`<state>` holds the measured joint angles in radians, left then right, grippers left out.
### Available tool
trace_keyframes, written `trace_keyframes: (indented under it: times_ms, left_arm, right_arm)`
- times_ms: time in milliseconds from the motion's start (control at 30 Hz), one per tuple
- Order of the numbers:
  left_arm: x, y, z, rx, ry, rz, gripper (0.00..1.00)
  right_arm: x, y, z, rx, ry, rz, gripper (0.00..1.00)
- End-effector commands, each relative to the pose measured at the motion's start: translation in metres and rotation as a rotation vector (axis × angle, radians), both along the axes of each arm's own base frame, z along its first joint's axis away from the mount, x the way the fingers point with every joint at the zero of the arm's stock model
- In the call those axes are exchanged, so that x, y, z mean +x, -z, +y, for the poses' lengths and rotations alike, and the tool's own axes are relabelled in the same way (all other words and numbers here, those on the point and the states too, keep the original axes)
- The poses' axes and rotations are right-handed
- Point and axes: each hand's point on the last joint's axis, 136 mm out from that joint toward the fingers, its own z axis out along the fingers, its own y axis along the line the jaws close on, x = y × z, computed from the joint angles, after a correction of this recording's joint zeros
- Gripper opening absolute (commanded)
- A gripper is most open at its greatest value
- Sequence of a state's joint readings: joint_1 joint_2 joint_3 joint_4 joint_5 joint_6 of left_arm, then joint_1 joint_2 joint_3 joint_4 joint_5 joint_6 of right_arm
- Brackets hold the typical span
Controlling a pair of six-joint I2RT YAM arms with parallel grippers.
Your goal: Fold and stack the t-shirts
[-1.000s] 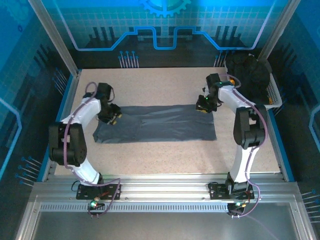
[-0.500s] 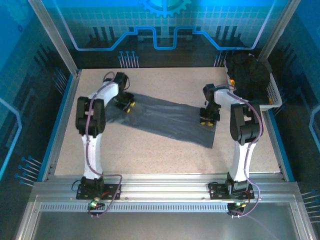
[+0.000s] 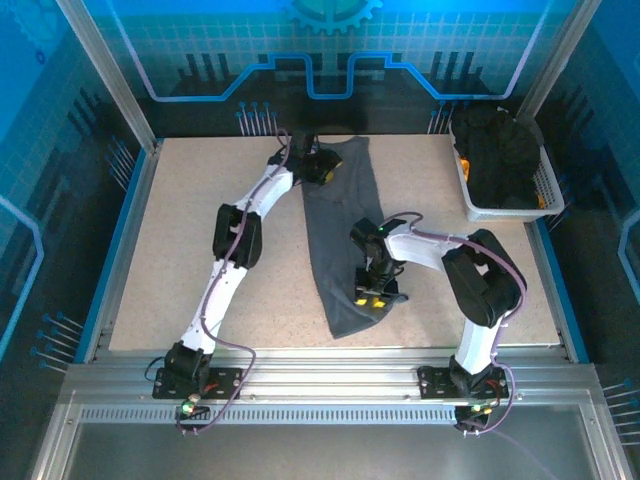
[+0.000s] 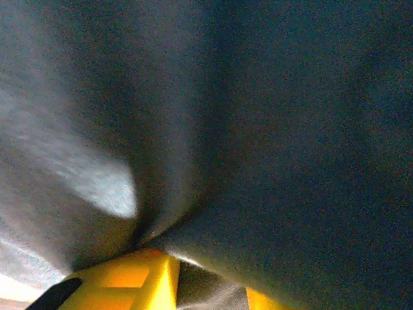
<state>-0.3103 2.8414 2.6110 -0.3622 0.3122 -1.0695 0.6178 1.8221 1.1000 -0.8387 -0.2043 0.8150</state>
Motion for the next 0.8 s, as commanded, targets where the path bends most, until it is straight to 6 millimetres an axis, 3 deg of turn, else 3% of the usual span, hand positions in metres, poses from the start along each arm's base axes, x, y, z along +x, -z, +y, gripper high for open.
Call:
trace_keyframes:
  times_ms: [0, 100, 200, 267, 367, 500, 767]
  left_arm:
    - [0.018, -0.014, -0.002, -0.089, -0.028, -0.061, 0.49]
    - [0.019, -0.057, -0.001, -0.094, -0.023, -0.122, 0.53]
    - [0.012, -0.101, 0.007, -0.083, -0.027, -0.162, 0.55]
    - [-0.002, -0.124, 0.012, -0.068, -0.026, -0.172, 0.56]
    - [-0.036, -0.139, 0.015, -0.049, 0.014, -0.133, 0.56]
    - [-0.111, -0.113, 0.020, 0.011, 0.134, 0.055, 0.54]
    - [-0.311, -0.051, 0.056, 0.080, 0.407, 0.437, 0.48]
  right_arm:
    - [0.021, -0.003, 0.023, 0.065, 0.076, -0.018, 0.36]
    - [0.026, -0.024, 0.011, 0.066, 0.129, -0.042, 0.41]
    - [0.021, -0.048, -0.014, 0.072, 0.228, -0.066, 0.45]
    - [0.014, -0.059, -0.034, 0.085, 0.299, -0.089, 0.46]
    - [0.007, -0.064, -0.059, 0.122, 0.348, -0.140, 0.47]
    - [-0.006, -0.056, -0.079, 0.117, 0.251, -0.179, 0.49]
    - [-0.040, -0.019, -0.085, 0.007, -0.022, -0.086, 0.51]
